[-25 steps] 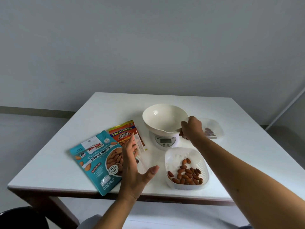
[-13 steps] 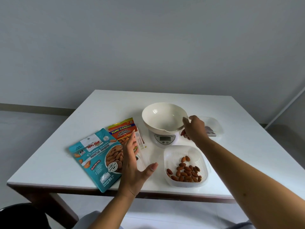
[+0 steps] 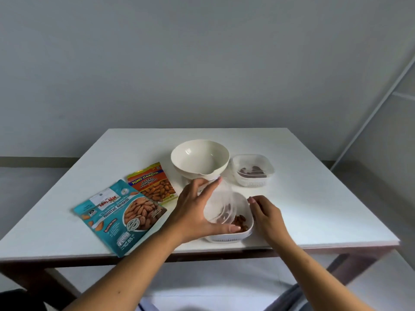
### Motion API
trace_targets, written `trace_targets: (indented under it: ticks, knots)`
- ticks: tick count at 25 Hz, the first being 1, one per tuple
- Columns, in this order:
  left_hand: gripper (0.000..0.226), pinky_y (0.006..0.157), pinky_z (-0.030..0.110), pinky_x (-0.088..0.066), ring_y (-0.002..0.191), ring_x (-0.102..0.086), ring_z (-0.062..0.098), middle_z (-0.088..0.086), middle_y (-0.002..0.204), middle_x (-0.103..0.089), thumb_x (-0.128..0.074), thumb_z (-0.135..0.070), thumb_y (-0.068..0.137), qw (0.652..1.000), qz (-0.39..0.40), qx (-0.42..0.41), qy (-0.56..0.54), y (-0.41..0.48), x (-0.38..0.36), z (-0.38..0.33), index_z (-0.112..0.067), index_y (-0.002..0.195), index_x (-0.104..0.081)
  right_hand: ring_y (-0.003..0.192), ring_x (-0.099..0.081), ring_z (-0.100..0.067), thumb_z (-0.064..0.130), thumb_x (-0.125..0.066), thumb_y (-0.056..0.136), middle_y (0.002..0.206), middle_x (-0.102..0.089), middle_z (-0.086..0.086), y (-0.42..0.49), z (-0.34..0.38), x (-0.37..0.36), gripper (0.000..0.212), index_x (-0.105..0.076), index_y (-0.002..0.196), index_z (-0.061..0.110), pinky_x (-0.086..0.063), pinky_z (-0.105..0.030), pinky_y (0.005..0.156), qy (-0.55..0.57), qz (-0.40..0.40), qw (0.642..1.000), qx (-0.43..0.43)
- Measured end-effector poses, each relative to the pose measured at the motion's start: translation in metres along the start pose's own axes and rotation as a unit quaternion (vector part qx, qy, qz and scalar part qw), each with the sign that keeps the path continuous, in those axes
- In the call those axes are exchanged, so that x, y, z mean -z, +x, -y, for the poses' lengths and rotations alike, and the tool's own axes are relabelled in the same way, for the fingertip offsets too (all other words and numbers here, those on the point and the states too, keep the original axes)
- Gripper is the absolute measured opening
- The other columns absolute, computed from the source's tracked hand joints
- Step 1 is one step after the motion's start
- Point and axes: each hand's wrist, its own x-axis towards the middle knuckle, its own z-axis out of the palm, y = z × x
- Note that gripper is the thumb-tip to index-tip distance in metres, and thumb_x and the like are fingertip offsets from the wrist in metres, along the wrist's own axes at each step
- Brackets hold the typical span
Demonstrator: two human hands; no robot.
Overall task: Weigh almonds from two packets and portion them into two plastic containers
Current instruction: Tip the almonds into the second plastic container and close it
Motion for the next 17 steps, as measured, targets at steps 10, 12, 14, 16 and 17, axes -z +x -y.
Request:
trace_targets:
  ticks: [10,12,14,16,17]
  knots:
    - [0.117,0.117,0.049,-0.015,0.142,-0.007,0.025,-0.001,0.146,-0.014,-0.053,-0.091,0.052,0.972,0.147,0.036,0.182,0.024,-0.015,-0.033,-0.042,0.149,-0.009,0.074,-0.069,-0.029,0.019,-0.051,0.097,0.080,-0.073,-0.015,-0.006,-0.007,0.008,0.018,-0.056,0.114,0.021,-0.054,-0.040,0.068,0.106,0.033,0.994,0.020]
    - [0.119,0.117,0.051,-0.014,0.142,-0.006,0.026,-0.002,0.148,-0.011,-0.051,-0.093,0.050,0.968,0.151,0.030,0.199,0.023,-0.020,-0.038,-0.042,0.149,-0.008,0.075,-0.070,-0.029,0.018,-0.051,0.097,0.080,-0.074,-0.014,-0.006,-0.008,0.009,0.017,-0.055,0.113,0.020,-0.056,-0.042,0.070,0.114,0.030,0.993,0.018]
    - [0.118,0.117,0.051,-0.014,0.142,-0.007,0.026,-0.002,0.147,-0.013,-0.049,-0.094,0.050,0.968,0.143,0.027,0.205,0.023,-0.024,-0.038,-0.042,0.149,-0.009,0.076,-0.071,-0.029,0.017,-0.050,0.097,0.080,-0.074,-0.014,-0.005,-0.008,0.009,0.016,-0.055,0.112,0.020,-0.056,-0.043,0.071,0.121,0.031,0.992,0.015]
    - [0.116,0.116,0.049,-0.016,0.141,-0.011,0.025,-0.002,0.144,-0.018,-0.045,-0.095,0.050,0.972,0.113,0.025,0.205,0.022,-0.027,-0.036,-0.043,0.148,-0.013,0.076,-0.072,-0.030,0.016,-0.049,0.097,0.081,-0.073,-0.017,-0.005,-0.008,0.009,0.016,-0.055,0.111,0.020,-0.057,-0.044,0.071,0.131,0.031,0.991,0.010]
    - [0.115,0.116,0.048,-0.018,0.140,-0.014,0.024,-0.001,0.143,-0.020,-0.042,-0.096,0.050,0.973,0.093,0.022,0.209,0.020,-0.029,-0.035,-0.043,0.148,-0.015,0.076,-0.071,-0.030,0.015,-0.049,0.097,0.081,-0.073,-0.018,-0.005,-0.008,0.008,0.015,-0.055,0.111,0.019,-0.057,-0.043,0.072,0.136,0.028,0.990,0.008]
